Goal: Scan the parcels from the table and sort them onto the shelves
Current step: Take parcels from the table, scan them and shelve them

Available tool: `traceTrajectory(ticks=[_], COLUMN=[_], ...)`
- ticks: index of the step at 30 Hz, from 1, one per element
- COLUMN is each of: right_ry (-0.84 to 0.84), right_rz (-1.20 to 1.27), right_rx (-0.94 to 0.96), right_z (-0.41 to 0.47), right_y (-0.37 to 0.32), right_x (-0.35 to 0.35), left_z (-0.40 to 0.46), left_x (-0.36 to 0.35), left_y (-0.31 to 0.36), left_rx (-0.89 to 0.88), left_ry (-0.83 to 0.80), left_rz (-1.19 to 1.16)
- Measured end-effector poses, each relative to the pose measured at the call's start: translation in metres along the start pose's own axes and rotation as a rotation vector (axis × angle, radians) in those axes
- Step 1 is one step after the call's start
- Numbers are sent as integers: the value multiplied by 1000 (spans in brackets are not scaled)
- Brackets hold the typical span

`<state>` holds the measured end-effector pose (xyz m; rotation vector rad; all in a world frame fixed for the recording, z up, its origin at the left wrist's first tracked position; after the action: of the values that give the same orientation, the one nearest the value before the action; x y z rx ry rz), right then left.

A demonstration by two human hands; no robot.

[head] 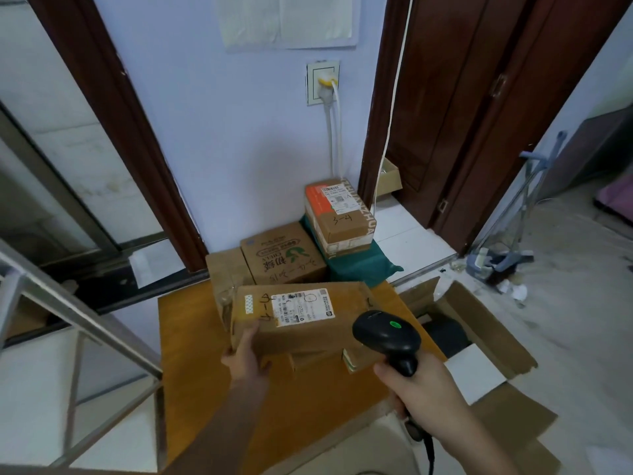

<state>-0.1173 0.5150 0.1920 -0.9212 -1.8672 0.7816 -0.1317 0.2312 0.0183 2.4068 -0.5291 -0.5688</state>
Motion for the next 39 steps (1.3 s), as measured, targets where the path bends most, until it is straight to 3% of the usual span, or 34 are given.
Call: traceTrajectory(ticks=[14,22,39], right_ry=[77,159,245], right_rz=[-40,-26,-45], right_rx=[124,142,113], right_z=[-31,-50,-84], right_y=[-71,-89,-97], right_x=[-33,-47,-99], left_z=[-74,-110,-101], left_x=[-97,-107,-58], left_y=[136,155,178], left_rx=[-465,-566,-550], left_ry=[-541,-595,-611], left_rz=[175,286,317])
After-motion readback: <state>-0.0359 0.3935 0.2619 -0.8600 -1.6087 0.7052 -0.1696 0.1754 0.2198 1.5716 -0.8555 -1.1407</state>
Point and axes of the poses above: each hand's wrist, its own z-axis towards the middle knuckle, its own x-axis out of the back of the hand, y = z × x, the point moved 5 cm from there along z, towards the middle knuckle, and after that the axes turned 1 degree about x, right-handed, at the moved point
